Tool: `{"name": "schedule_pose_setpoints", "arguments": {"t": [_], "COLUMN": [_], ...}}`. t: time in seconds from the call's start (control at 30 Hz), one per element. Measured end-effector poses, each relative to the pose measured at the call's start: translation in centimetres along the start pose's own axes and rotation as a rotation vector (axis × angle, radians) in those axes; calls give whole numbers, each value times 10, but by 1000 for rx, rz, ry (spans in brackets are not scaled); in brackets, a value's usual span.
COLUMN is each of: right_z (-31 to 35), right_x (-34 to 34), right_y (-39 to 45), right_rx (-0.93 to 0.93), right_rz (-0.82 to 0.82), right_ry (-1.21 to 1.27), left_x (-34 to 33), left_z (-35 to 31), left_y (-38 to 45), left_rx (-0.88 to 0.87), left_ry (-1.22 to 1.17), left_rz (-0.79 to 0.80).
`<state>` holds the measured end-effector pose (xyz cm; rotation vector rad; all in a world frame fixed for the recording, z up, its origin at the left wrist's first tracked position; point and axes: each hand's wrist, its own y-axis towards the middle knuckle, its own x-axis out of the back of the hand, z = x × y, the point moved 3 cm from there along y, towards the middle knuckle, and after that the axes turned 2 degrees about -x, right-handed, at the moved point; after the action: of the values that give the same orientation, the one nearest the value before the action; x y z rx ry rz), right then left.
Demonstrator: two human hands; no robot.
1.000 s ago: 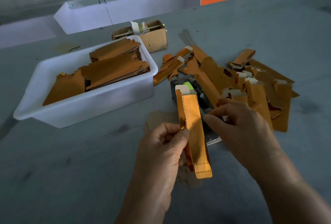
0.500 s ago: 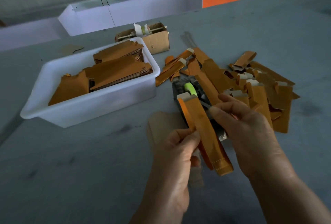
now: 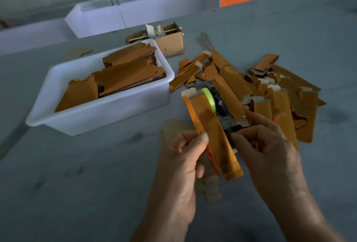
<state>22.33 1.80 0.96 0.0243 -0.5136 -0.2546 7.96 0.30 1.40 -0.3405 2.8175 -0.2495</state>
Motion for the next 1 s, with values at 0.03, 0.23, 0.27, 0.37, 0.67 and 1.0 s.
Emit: {"name": "schedule_pose_setpoints", "arguments": {"t": [0.03,0.23,0.27,0.37,0.67,1.0], "right_z": [0,-2,-3,-4,16,18], "right_x": [-1,-3,-4,-6,-3,-1], "right_y": [-1,-4,-4,-4,-1,1], "right_rx": [-5,15,15,8,211,320], "right_rz": [-5,-39,-41,-30,-100,-97], "right_ry": [12,53,55,41,-265,-233], "left_x": [-2,-13,-14,-18,-24,-26], "left_z": [-2,-13,-15,-21,-29,-29], "left_y": [1,5,6,8,11,13], "left_rx": [-19,-95,-112,-162,-126,-146], "left_ry": [2,235,306,517,688,780], "left_rz": [13,109,124,172,140,155]}}
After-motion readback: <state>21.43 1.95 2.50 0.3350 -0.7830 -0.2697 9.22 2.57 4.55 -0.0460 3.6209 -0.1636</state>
